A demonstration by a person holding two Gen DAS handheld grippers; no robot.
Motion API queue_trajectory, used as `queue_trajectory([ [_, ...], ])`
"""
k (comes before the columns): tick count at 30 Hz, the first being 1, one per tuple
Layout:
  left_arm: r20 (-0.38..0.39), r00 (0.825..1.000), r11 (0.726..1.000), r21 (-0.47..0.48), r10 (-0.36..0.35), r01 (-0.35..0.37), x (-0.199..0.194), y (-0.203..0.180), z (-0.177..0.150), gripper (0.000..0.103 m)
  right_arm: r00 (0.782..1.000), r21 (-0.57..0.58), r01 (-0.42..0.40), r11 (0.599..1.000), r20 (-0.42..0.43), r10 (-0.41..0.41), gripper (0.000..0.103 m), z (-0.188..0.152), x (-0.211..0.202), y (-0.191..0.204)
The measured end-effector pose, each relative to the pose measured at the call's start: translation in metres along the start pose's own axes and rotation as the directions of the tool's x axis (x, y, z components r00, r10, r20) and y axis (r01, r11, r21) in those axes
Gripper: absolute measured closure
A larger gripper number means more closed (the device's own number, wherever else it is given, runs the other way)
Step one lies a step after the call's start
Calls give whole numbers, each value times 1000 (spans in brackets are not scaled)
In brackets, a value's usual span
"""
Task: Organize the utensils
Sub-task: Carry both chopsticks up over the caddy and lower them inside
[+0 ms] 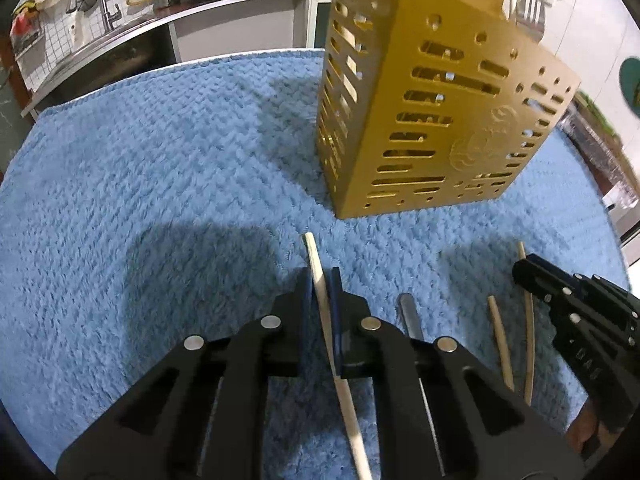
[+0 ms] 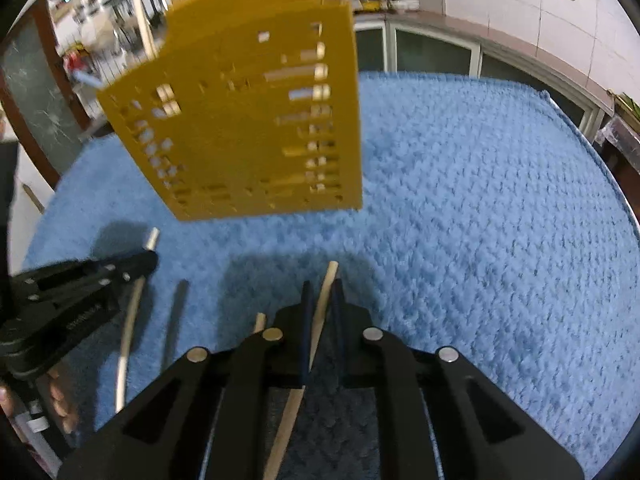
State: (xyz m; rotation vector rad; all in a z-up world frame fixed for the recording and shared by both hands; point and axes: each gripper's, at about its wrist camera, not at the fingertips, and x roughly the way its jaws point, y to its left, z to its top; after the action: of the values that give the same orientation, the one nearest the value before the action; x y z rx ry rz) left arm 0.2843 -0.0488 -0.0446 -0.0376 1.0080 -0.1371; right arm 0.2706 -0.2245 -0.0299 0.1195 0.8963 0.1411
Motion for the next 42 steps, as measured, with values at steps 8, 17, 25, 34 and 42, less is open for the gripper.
queue_trajectory([
  [8,81,996,999,-19,-46,48,-30,3,-3,97,995,10,-38,999,90,37,96,8,-27,-9],
  [17,217,971,995,9,-94,95,-79,-4,0,98,974,2,-66,998,216,64,97,11,-65,-14],
  [25,366,921,990,65,-138,122,-115,-11,-2,99,938,-15,-83,996,337,83,97,11,-93,-17],
  [34,483,858,984,71,-176,161,-151,-11,8,99,851,-20,-127,992,511,119,97,21,-139,-25],
  [42,569,796,979,115,-205,170,-192,-22,42,99,786,-59,-133,989,602,141,97,66,-174,-23],
])
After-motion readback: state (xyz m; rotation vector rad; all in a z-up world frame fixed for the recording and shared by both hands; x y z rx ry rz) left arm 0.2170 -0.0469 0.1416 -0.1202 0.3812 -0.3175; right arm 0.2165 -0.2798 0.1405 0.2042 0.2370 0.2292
